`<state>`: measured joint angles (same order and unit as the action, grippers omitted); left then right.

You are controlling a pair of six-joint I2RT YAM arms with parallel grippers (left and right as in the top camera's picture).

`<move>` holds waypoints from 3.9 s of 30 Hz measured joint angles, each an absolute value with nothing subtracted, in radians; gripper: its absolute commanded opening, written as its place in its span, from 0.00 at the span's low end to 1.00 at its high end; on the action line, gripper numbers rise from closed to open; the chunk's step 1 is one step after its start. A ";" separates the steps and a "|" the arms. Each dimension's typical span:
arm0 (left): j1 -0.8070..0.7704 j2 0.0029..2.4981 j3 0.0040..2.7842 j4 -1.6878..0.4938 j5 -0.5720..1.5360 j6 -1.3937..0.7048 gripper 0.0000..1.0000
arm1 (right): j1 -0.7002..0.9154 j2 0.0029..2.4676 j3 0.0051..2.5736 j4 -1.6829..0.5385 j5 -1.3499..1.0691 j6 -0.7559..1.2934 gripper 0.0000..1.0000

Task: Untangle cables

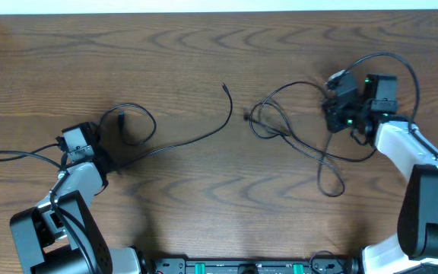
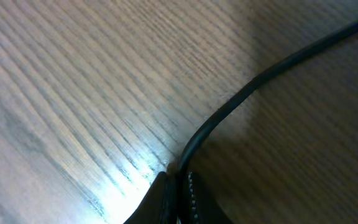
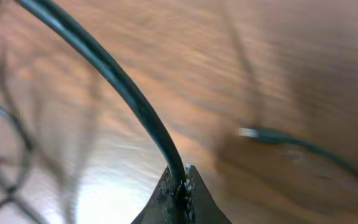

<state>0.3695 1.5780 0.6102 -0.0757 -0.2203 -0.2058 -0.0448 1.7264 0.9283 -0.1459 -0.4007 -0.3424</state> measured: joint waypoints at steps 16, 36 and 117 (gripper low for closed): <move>0.371 1.578 0.610 -0.070 -0.201 -0.206 0.08 | 0.219 1.726 0.928 -0.245 -0.483 -0.425 0.01; 0.371 1.577 0.610 -0.067 -0.182 -0.206 0.08 | 0.247 1.726 0.928 -0.177 -0.485 -0.415 0.73; 0.371 1.577 0.610 -0.065 -0.181 -0.206 0.08 | 0.279 1.725 0.929 -0.714 -0.477 -0.105 0.23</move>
<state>0.3714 1.5772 0.6102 -0.0647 -0.1810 -0.2058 0.2794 1.7248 0.9291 -0.7136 -0.4770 -0.1051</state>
